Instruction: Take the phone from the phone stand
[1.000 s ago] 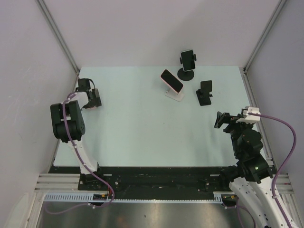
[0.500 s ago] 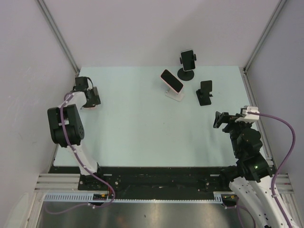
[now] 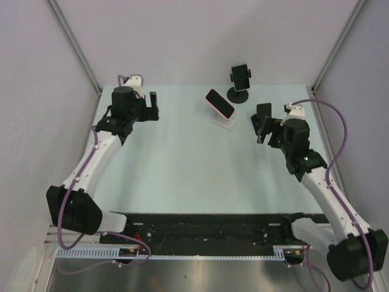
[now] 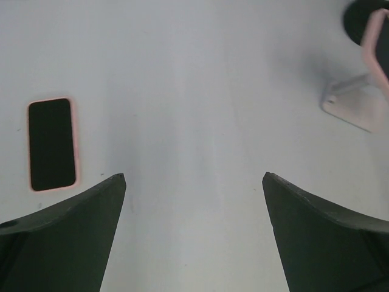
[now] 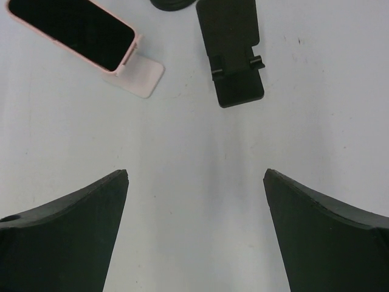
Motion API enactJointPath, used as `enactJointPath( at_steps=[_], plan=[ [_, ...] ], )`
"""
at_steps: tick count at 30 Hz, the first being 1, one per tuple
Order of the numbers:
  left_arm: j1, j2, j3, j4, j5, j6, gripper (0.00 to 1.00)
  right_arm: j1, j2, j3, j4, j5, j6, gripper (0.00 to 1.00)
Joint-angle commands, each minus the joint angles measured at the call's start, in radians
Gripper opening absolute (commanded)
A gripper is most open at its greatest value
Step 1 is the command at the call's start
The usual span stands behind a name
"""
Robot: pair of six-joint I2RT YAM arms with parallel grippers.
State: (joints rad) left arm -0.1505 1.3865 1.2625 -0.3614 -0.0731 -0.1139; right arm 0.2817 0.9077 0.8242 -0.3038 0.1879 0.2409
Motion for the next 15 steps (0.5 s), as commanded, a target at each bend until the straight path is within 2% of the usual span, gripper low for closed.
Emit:
enactJointPath(
  at_steps=[1, 2, 5, 8, 15],
  plan=[
    [-0.139, -0.098, -0.044, -0.011, 0.021, 0.028, 1.0, -0.071, 0.176, 0.091, 0.08, -0.073, 0.037, 1.0],
    [-0.162, -0.122, -0.054, -0.011, 0.022, 0.034, 1.0, -0.087, 0.256, 0.105, 0.113, -0.07, 0.022, 1.0],
    [-0.25, -0.155, -0.087, -0.013, 0.019, 0.054, 1.0, -0.108, 0.362, 0.164, 0.191, -0.054, -0.052, 1.0],
    [-0.282, -0.158, -0.094, -0.011, 0.009, 0.069, 1.0, -0.143, 0.476, 0.226, 0.259, -0.053, -0.086, 1.0],
    [-0.281, -0.164, -0.094, -0.011, 0.038, 0.06, 1.0, -0.185, 0.68, 0.346, 0.413, -0.11, -0.219, 1.0]
  ],
)
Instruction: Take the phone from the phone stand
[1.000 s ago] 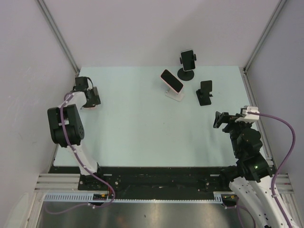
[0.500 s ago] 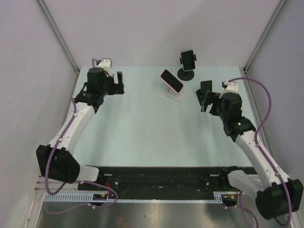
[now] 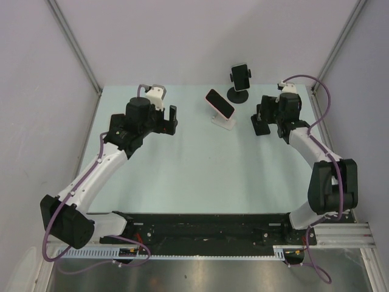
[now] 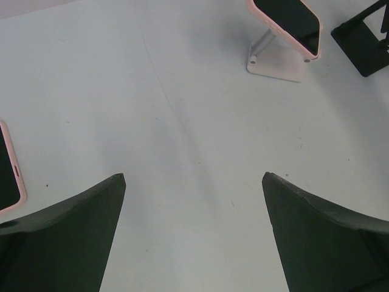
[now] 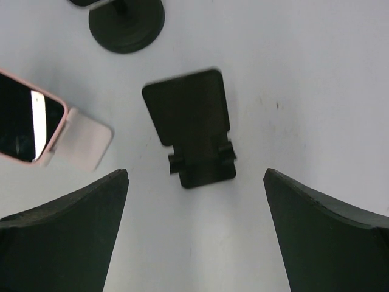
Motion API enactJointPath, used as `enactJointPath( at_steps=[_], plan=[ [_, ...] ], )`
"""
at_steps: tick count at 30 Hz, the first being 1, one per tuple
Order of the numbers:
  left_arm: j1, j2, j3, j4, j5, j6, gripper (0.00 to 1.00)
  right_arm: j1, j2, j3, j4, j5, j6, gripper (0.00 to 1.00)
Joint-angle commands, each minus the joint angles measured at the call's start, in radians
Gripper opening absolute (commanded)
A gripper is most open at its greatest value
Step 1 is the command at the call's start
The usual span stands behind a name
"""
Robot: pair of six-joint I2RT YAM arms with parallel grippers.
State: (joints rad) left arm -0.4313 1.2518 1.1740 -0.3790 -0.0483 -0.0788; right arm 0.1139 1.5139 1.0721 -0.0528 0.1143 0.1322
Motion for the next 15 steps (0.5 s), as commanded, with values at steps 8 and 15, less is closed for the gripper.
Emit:
enactJointPath(
  at_steps=[8, 15],
  plan=[
    [0.0, -0.017, -0.007, 0.006, 0.027, 0.02, 1.0, -0.022, 0.27, 0.253, 0.182, -0.076, -0.181, 1.0],
    [0.0, -0.008, -0.005, 0.008, 0.041, 0.01, 1.0, -0.022, 0.385, 0.311, 0.18, -0.062, -0.172, 1.0]
  ],
)
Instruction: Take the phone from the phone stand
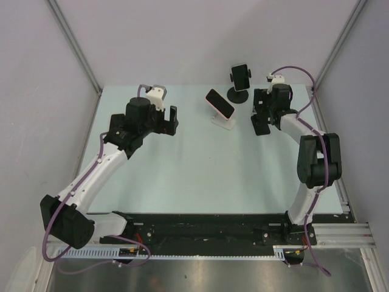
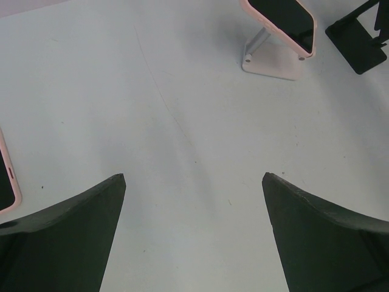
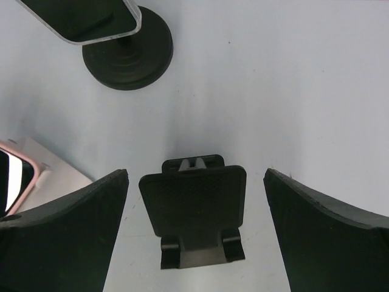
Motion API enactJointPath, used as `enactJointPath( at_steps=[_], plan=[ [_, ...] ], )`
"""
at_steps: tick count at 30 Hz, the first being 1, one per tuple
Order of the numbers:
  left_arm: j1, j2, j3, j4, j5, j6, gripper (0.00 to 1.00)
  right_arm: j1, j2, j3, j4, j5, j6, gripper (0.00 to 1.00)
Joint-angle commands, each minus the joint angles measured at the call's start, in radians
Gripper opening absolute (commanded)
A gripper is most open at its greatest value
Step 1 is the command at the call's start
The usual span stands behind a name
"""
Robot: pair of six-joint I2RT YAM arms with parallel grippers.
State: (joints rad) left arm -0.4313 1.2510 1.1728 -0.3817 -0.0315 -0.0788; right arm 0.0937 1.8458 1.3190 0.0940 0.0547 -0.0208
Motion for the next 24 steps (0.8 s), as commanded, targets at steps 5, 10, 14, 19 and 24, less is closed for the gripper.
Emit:
enactJointPath(
  at_steps=[5, 10, 14, 19, 24],
  plan=[
    [0.0, 0.004, -0.004, 0.009, 0.058, 0.005, 1.0, 0.001, 0.087, 0.08, 0.021, -0.013, -0.033, 0.99],
    [0.0, -0.001, -0.005, 0.009, 0.059, 0.004, 1.0, -0.014, 0.075, 0.08, -0.026, -0.024, -0.067, 0.85],
    [0.0, -0.013, -0.004, 0.009, 0.062, 0.004, 1.0, -0.037, 0.037, 0.08, -0.088, -0.079, -0.094, 0.58],
    [0.0, -0.016, -0.006, 0.009, 0.042, 0.008, 1.0, -0.046, -0.031, 0.074, -0.197, -0.075, -0.12, 0.51],
    [0.0, -0.021, -0.009, 0.01, 0.006, 0.01, 1.0, -0.071, -0.181, -0.033, -0.217, -0.018, -0.13, 0.5]
  ],
)
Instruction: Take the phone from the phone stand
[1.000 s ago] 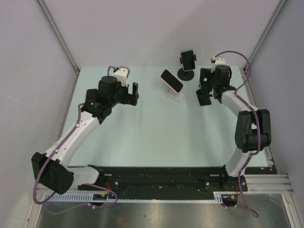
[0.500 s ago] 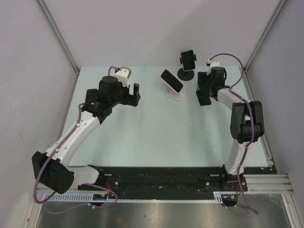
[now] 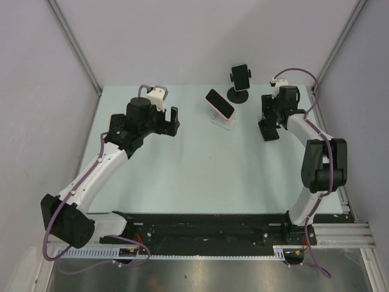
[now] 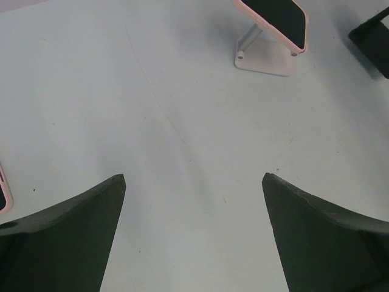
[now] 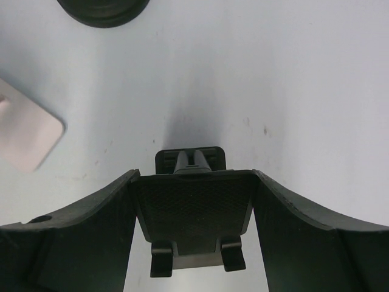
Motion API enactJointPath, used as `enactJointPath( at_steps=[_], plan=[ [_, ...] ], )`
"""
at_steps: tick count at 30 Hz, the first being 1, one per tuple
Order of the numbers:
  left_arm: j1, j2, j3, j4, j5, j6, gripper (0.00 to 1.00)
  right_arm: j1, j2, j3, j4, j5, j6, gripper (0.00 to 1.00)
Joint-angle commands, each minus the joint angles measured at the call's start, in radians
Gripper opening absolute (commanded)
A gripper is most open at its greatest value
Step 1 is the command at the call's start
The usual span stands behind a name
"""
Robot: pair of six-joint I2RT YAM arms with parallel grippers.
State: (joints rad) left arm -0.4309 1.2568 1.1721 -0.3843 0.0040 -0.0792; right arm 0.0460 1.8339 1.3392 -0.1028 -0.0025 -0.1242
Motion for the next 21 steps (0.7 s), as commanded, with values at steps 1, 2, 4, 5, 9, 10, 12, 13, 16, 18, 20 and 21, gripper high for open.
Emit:
enactJointPath(
  at_steps=[1, 2, 4, 5, 9, 10, 12, 13, 16, 18, 20, 21],
  plan=[
    [0.0, -0.031, -0.008, 0.013, -0.032, 0.012, 1.0, -0.035, -0.194, -0.075, -0.02, 0.038, -0.026, 0.49],
    [0.0, -0.04, -0.009, 0.013, -0.03, 0.01, 1.0, -0.066, -0.226, -0.098, -0.017, 0.033, -0.028, 0.49],
    [0.0, -0.045, -0.011, 0.015, -0.039, 0.007, 1.0, -0.093, -0.313, -0.178, -0.008, 0.022, -0.038, 0.48],
    [0.0, -0.049, -0.011, 0.013, -0.045, 0.009, 1.0, -0.119, -0.343, -0.21, -0.005, 0.018, -0.054, 0.48],
    [0.0, -0.069, -0.014, 0.015, -0.071, 0.015, 1.0, -0.215, -0.511, -0.357, 0.041, -0.03, -0.058, 0.47],
    [0.0, -0.08, -0.015, 0.016, -0.075, 0.018, 1.0, -0.236, -0.541, -0.408, 0.052, -0.031, -0.051, 0.47],
    [0.0, -0.086, -0.017, 0.021, -0.079, 0.018, 1.0, -0.284, -0.6, -0.461, 0.093, -0.002, -0.046, 0.46],
    [0.0, -0.092, -0.019, 0.022, -0.079, 0.016, 1.0, -0.296, -0.646, -0.497, 0.092, 0.001, -0.052, 0.47],
    [0.0, -0.105, -0.022, 0.027, -0.073, 0.016, 1.0, -0.374, -0.677, -0.518, 0.118, -0.042, -0.089, 0.48],
    [0.0, -0.115, -0.023, 0.031, -0.078, 0.019, 1.0, -0.457, -0.674, -0.525, 0.107, -0.159, -0.121, 0.51],
    [0.0, -0.129, -0.028, 0.036, -0.088, 0.022, 1.0, -0.492, -0.657, -0.523, 0.11, -0.206, -0.137, 0.52],
    [0.0, -0.135, -0.029, 0.036, -0.093, 0.027, 1.0, -0.5, -0.647, -0.523, 0.12, -0.233, -0.144, 0.52]
  ],
)
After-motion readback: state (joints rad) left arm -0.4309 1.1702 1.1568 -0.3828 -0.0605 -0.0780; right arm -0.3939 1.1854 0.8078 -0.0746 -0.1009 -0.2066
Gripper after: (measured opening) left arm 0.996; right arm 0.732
